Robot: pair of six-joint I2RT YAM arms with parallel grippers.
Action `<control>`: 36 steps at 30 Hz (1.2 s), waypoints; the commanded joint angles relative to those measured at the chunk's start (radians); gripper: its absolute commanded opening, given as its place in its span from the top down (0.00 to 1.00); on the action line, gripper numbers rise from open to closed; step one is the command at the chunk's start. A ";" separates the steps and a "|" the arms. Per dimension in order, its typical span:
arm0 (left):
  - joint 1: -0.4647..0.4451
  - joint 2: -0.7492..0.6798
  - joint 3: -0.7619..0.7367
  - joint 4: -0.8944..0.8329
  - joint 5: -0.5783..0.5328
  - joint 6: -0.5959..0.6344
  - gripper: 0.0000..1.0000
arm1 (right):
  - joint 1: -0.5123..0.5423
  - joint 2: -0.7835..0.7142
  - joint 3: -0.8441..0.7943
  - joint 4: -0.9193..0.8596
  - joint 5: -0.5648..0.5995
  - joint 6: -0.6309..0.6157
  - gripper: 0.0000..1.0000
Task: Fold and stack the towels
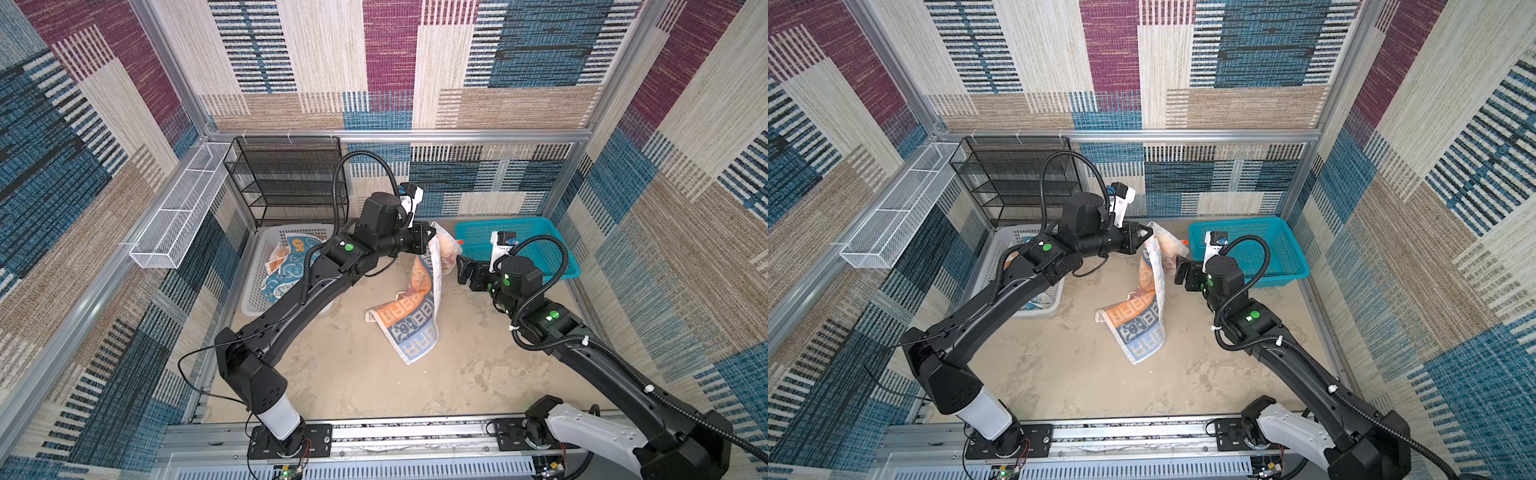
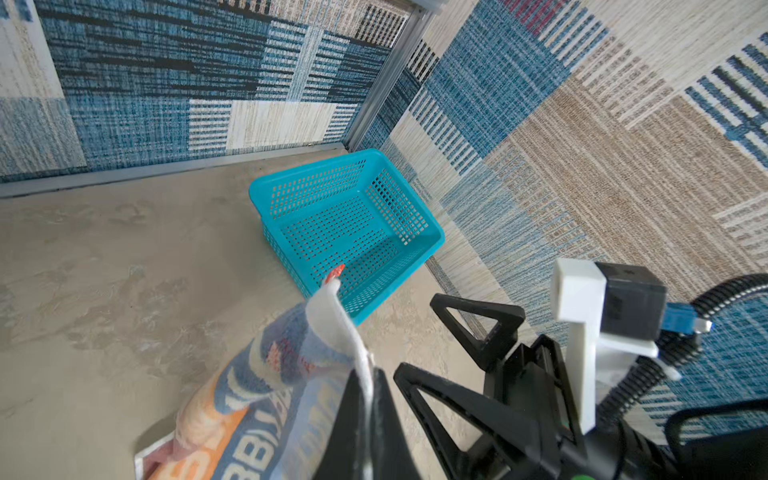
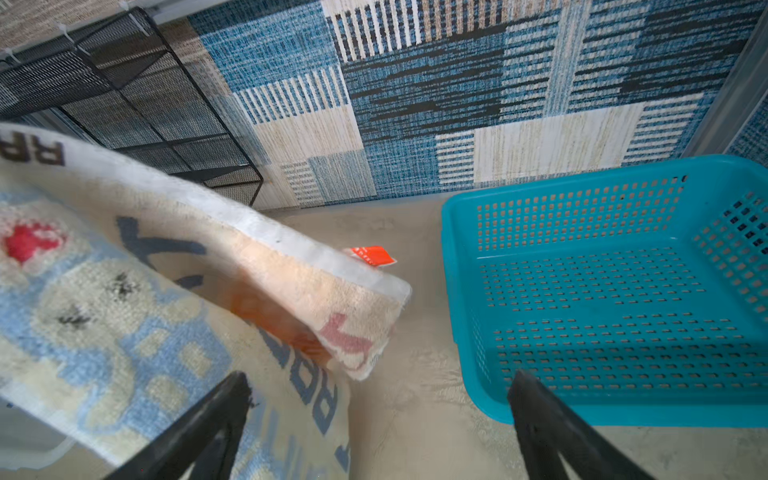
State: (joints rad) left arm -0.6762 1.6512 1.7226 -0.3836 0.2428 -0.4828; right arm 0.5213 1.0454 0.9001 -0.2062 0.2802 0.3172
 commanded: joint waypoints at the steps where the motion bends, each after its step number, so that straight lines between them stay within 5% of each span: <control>1: 0.075 -0.021 -0.140 0.044 -0.023 -0.119 1.00 | -0.006 0.032 -0.013 0.015 -0.042 -0.004 0.01; 8: 0.201 -0.088 -0.508 0.144 -0.033 -0.172 1.00 | -0.007 0.144 -0.049 0.058 -0.136 0.001 0.01; 14: 0.227 -0.051 -0.517 0.055 -0.136 -0.115 1.00 | -0.007 0.217 -0.075 0.094 -0.218 0.017 0.01; 19: 0.263 0.036 -0.449 -0.001 -0.090 -0.122 1.00 | 0.002 0.273 -0.103 0.160 -0.323 0.021 0.01; 25: 0.253 0.063 -0.489 0.083 0.015 -0.179 0.74 | 0.041 0.318 -0.110 0.194 -0.318 0.019 0.01; 36: 0.257 -0.059 -0.537 0.018 -0.069 -0.134 0.12 | 0.157 0.440 -0.107 0.194 -0.320 0.087 0.01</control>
State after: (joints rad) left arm -0.4229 1.6169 1.1908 -0.3305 0.2127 -0.6319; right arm 0.6579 1.4727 0.7959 -0.0467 -0.0189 0.3599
